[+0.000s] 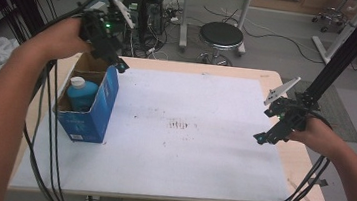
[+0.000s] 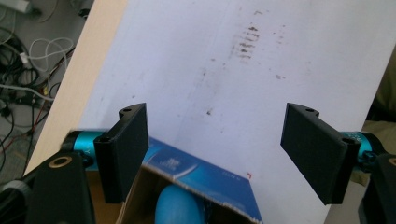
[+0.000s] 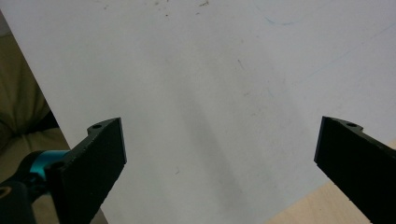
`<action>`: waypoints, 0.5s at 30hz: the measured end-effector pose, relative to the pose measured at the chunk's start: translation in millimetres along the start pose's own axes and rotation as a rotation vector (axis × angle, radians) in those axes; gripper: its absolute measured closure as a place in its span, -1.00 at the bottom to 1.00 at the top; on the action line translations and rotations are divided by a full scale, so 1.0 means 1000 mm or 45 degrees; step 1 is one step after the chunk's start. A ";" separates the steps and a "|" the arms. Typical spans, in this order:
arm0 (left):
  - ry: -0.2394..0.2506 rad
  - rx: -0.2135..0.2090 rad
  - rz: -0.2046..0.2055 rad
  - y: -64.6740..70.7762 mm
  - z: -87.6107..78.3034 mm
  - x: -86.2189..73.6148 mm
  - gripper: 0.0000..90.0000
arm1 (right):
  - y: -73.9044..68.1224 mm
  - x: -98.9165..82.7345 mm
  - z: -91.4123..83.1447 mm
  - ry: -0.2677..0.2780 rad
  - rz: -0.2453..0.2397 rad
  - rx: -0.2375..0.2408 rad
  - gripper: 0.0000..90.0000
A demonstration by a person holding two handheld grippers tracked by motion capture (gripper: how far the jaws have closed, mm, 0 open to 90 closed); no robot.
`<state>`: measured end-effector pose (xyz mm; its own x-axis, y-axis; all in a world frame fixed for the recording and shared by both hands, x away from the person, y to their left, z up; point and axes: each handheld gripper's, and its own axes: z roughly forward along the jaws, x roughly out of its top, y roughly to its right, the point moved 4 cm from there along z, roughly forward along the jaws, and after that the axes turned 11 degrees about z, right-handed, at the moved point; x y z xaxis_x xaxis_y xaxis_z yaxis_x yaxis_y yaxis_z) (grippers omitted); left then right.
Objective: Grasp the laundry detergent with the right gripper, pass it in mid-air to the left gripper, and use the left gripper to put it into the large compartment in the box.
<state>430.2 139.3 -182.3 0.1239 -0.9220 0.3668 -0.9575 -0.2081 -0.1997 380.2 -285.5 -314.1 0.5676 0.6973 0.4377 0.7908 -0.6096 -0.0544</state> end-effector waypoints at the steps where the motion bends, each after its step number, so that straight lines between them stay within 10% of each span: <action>1: -0.002 -0.014 0.023 0.001 0.004 0.006 -0.48 | -0.001 0.000 0.000 0.002 0.002 -0.001 -0.97; 15: -0.030 -0.151 0.223 0.014 0.066 0.076 -0.50 | -0.006 0.004 0.001 0.012 -0.010 -0.001 -0.97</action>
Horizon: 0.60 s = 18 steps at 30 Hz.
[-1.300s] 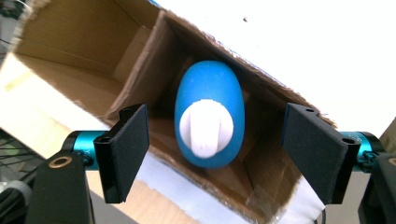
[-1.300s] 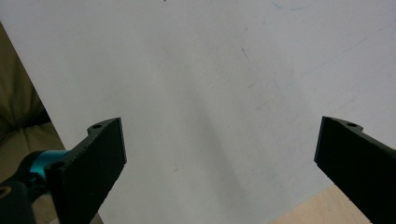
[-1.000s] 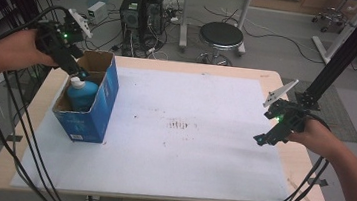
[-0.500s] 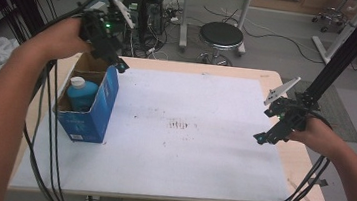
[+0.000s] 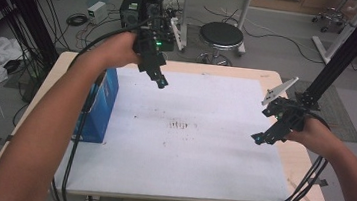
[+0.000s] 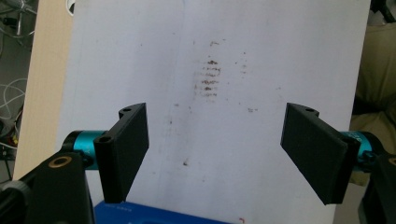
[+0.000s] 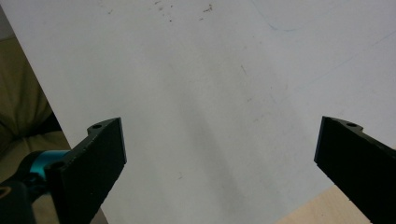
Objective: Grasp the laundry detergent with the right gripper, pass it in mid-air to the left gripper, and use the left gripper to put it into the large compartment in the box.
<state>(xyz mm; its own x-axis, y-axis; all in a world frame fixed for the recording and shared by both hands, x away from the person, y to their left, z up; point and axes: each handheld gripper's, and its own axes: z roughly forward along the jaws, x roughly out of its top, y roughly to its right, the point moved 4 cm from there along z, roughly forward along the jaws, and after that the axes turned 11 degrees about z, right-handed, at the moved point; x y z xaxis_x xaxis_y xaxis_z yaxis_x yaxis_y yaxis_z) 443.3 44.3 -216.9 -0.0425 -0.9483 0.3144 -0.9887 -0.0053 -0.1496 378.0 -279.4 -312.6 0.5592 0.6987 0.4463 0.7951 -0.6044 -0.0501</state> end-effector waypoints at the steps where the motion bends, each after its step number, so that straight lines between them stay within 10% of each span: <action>1: -0.005 0.004 -0.001 -0.001 0.004 0.004 -0.70 | 0.000 0.000 0.000 0.001 0.001 0.000 -0.97; 18: -0.079 0.020 0.075 -0.007 0.038 0.026 -0.88 | -0.003 0.002 0.001 0.012 0.013 -0.003 -0.97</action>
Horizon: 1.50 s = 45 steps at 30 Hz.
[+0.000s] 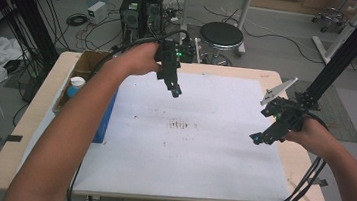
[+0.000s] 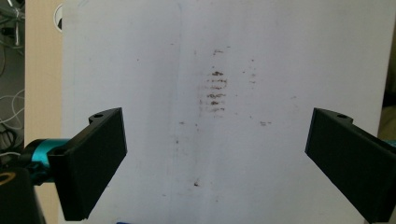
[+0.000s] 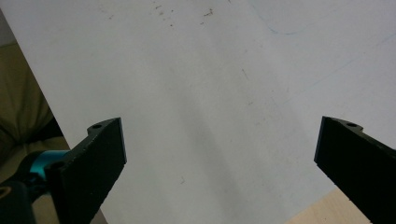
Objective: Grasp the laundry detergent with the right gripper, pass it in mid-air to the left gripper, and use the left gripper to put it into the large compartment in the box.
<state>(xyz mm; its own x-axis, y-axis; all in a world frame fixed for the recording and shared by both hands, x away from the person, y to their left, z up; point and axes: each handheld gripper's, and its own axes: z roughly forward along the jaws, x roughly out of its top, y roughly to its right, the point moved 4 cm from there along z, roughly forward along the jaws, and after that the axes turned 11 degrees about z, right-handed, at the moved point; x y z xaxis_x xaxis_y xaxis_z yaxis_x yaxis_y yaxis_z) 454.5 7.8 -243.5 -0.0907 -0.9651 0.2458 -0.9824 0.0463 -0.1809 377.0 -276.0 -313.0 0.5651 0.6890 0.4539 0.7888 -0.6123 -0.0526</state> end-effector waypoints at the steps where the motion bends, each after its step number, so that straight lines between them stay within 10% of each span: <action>1: 0.002 0.004 -0.007 0.000 0.001 0.000 -0.88 | 0.000 0.000 0.000 0.000 0.003 -0.002 -0.97; 45: 0.022 -0.028 0.003 0.000 0.012 -0.001 -0.88 | 0.000 0.008 0.004 -0.001 -0.017 0.002 -0.97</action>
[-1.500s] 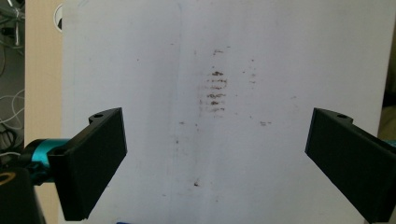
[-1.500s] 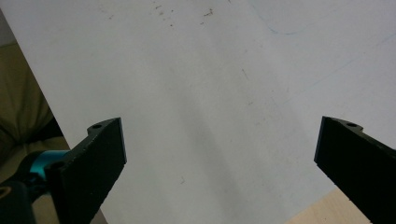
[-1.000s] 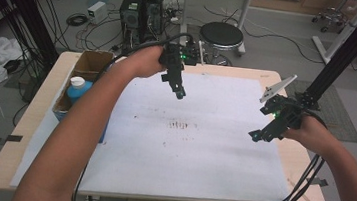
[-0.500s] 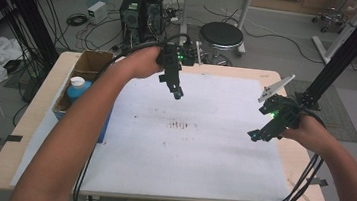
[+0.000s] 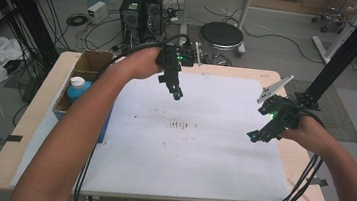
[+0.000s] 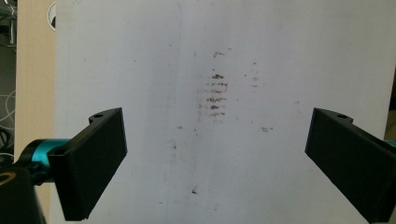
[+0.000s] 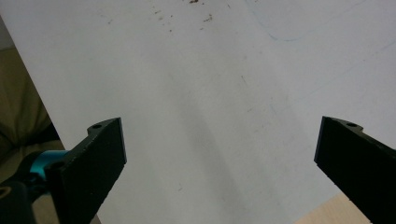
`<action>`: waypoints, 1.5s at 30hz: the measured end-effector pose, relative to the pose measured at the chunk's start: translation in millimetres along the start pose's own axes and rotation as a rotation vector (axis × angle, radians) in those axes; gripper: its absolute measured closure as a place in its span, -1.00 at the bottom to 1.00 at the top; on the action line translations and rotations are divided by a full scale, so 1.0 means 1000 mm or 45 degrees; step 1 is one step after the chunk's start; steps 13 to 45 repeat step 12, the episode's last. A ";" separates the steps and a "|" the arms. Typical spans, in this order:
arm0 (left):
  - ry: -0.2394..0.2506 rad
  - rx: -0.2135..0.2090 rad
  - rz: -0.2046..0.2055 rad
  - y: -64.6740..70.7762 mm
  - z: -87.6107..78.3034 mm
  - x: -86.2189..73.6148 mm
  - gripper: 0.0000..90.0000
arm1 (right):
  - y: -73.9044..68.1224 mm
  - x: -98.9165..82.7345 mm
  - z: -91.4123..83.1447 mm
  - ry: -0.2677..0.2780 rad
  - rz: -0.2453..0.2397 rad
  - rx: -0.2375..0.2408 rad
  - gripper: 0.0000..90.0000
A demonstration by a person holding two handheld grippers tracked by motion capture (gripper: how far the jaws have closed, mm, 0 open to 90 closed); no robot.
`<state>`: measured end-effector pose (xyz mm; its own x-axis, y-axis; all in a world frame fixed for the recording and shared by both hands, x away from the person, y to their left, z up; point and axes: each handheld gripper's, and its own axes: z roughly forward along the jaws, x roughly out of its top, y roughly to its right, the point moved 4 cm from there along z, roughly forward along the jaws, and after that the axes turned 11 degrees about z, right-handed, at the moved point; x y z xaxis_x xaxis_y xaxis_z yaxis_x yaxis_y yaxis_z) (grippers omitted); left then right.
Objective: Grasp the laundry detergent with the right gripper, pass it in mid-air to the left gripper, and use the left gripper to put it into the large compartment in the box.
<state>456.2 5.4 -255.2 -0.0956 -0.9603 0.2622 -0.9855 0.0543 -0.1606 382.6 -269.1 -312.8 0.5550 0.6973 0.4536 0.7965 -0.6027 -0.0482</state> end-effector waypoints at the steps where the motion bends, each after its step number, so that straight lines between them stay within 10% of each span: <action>1: 0.001 -0.001 -0.003 0.000 0.000 0.000 -0.88 | -0.001 0.000 0.000 0.001 0.002 0.001 -0.97; 45: -0.001 0.004 -0.008 0.004 -0.001 -0.003 -0.88 | -0.003 -0.001 -0.001 0.003 -0.007 0.000 -0.97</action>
